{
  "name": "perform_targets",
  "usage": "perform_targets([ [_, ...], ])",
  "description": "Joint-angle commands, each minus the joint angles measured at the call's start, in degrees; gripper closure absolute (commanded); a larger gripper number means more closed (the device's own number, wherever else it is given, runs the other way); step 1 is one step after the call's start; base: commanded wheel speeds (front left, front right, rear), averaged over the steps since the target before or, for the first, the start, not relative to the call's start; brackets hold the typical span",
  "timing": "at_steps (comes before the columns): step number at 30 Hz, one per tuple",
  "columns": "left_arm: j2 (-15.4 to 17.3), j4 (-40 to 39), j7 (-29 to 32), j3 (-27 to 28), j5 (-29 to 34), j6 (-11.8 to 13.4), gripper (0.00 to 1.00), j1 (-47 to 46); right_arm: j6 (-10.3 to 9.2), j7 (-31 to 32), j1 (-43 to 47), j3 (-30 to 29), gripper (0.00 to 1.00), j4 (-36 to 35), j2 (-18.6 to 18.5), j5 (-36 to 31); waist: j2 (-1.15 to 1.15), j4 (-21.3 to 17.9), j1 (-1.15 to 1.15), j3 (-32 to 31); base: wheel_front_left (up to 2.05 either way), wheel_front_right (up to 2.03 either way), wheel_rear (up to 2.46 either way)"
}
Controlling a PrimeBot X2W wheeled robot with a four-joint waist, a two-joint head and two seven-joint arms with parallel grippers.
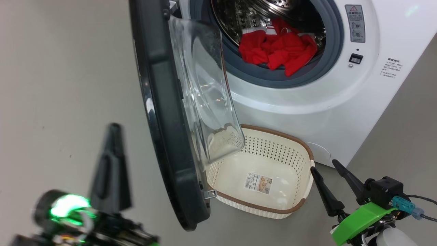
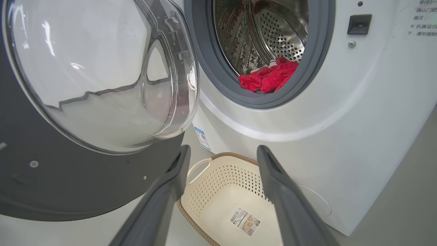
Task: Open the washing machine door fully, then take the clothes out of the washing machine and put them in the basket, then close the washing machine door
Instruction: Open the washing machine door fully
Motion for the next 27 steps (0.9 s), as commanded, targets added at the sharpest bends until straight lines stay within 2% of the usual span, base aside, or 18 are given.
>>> perform_targets([
  [1, 0.7, -2.8, -0.3, -1.7, 1.0, -0.6, 1.00, -1.1, 0.28, -0.5, -0.1, 0.6, 0.00, -1.5, -0.4, -1.1, 0.00, -0.2, 0.00, 0.2, 0.00, 0.00, 0.00],
  [5, 0.7, -1.9, -0.3, -10.7, 0.4, -0.8, 1.00, 0.1, 0.28, -0.5, -0.3, 0.4, 0.00, -1.5, -0.2, -1.9, 0.00, -0.6, 0.00, 0.3, 0.00, 0.00, 0.00],
  [11, 0.7, 8.3, -0.3, -19.0, -3.6, -0.8, 1.00, 1.6, 0.28, -0.5, -0.6, 0.1, 0.00, -1.7, 0.0, -3.0, 0.00, -1.1, 0.00, 0.3, 0.00, 0.00, 0.00],
  [15, 0.7, 14.5, -0.3, -20.2, -7.7, -0.4, 1.00, 0.8, 0.28, -0.5, -0.8, -0.2, 0.00, -1.9, 0.2, -3.3, 0.00, -1.2, 0.00, 0.3, 0.00, 0.00, 0.00],
  [20, 0.7, 20.2, -0.3, -18.8, -11.7, 0.6, 1.00, -1.1, 0.28, -0.5, -0.6, -0.4, 0.00, -1.9, 0.2, -3.6, 0.00, -1.1, 0.00, 0.0, 0.00, 0.00, 0.00],
  [27, 0.7, 23.9, -0.3, -16.7, -13.3, 1.9, 1.00, -1.8, 0.28, -0.5, -0.1, -0.5, 0.00, -2.1, 0.3, -3.8, 0.00, -0.8, 0.00, -0.5, 0.00, 0.00, 0.00],
])
